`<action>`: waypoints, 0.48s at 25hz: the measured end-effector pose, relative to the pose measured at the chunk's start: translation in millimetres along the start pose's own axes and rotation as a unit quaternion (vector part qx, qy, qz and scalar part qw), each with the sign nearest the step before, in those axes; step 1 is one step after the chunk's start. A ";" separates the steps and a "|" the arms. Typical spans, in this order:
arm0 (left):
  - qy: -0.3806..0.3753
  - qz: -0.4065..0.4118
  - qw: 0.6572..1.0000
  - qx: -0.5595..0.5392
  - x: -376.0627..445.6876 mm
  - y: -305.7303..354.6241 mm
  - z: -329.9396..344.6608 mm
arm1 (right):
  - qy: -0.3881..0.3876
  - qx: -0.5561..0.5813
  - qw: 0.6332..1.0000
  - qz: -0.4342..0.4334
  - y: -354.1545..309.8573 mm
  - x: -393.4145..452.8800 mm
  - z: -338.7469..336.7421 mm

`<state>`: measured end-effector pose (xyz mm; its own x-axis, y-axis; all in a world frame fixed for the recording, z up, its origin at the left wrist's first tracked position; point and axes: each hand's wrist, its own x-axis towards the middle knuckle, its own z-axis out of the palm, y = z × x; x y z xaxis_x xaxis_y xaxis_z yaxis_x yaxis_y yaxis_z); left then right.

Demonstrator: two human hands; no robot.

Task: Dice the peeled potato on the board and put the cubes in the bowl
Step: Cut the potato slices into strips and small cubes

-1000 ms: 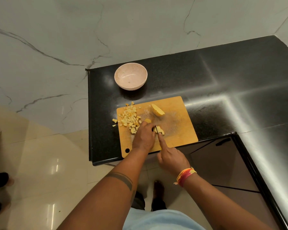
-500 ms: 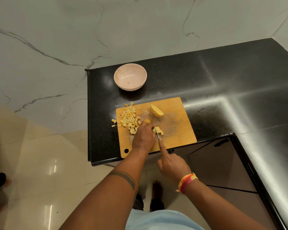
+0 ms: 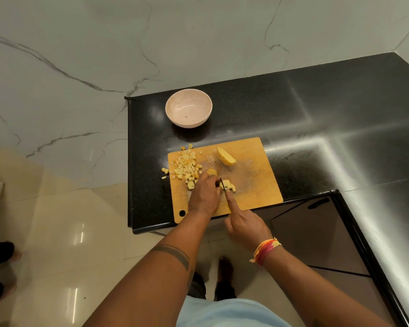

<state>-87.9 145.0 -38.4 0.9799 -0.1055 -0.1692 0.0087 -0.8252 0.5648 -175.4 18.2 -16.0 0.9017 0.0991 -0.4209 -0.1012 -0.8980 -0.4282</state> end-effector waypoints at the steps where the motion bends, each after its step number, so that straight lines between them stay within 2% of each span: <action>1: 0.002 -0.001 1.000 0.000 0.9 -0.2 0.4 | -0.002 -0.002 1.000 0.001 -0.3 1.6 0.2; 12: 0.021 0.001 1.000 0.004 -0.9 1.1 5.9 | -0.009 -0.016 1.000 0.005 2.7 4.8 2.9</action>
<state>-89.9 141.0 -42.4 0.9875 -0.0837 -0.1335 0.0051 -0.8298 0.5580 -172.6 17.5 -21.5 0.8927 0.0983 -0.4399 -0.0963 -0.9118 -0.3992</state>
